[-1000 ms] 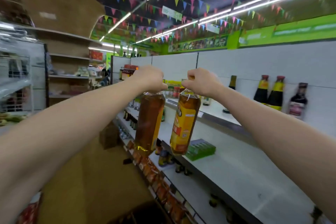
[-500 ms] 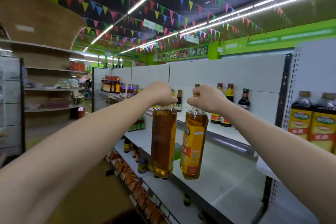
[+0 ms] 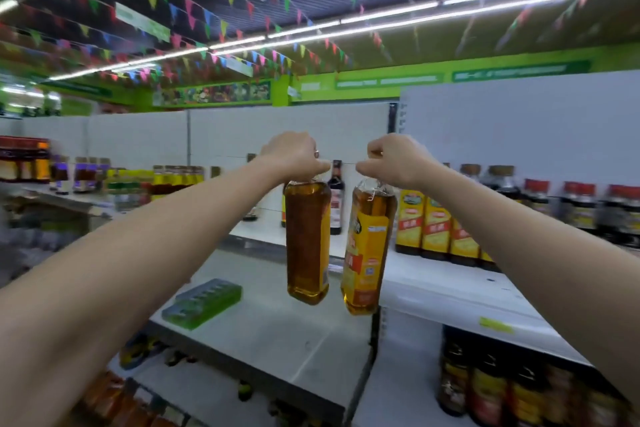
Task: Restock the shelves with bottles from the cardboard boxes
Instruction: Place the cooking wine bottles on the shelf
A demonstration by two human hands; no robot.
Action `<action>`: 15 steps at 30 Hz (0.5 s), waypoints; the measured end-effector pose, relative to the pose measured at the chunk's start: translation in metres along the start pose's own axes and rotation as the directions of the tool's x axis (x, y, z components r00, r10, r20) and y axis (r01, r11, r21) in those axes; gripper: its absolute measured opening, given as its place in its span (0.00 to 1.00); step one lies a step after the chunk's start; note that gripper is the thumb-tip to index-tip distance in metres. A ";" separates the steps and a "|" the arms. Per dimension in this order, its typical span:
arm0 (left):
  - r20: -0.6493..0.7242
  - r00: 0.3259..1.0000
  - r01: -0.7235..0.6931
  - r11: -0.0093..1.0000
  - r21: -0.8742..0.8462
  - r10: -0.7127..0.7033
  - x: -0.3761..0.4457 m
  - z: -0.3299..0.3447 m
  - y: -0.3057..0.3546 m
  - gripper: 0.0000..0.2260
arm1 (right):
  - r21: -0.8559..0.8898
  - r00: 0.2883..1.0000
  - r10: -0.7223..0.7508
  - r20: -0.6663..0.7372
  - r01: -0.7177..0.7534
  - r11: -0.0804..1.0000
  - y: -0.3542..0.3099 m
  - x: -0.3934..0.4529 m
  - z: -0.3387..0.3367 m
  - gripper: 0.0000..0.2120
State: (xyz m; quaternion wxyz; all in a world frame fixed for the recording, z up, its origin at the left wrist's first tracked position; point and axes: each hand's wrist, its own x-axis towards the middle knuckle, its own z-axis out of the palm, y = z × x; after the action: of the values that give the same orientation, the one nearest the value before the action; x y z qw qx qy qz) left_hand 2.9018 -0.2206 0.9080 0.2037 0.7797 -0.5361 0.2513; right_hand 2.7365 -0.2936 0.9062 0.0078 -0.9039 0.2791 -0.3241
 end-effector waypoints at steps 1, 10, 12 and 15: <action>-0.004 1.000 -0.018 1.000 -0.020 0.018 0.006 0.002 0.010 0.16 | -0.014 1.000 0.022 -0.017 -0.023 1.000 0.009 -0.003 -0.008 0.16; -0.038 0.984 -0.176 0.969 -0.175 0.172 0.060 0.016 0.110 0.17 | -0.145 0.975 0.182 -0.126 -0.200 0.969 0.089 -0.023 -0.071 0.17; -0.060 0.983 -0.184 0.958 -0.219 0.175 0.070 0.024 0.129 0.17 | -0.166 0.969 0.201 -0.141 -0.224 0.961 0.109 -0.025 -0.082 0.17; -0.073 0.981 -0.193 0.943 -0.269 0.180 0.080 0.037 0.158 0.13 | -0.181 0.961 0.228 -0.158 -0.255 0.950 0.140 -0.028 -0.092 0.17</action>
State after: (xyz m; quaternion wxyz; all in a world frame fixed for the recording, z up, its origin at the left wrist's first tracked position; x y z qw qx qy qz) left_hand 2.7845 -0.3554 0.9352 0.2979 0.6833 -0.6324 0.2108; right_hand 2.5947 -0.3818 0.9355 -0.0620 -0.8350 0.4185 -0.3518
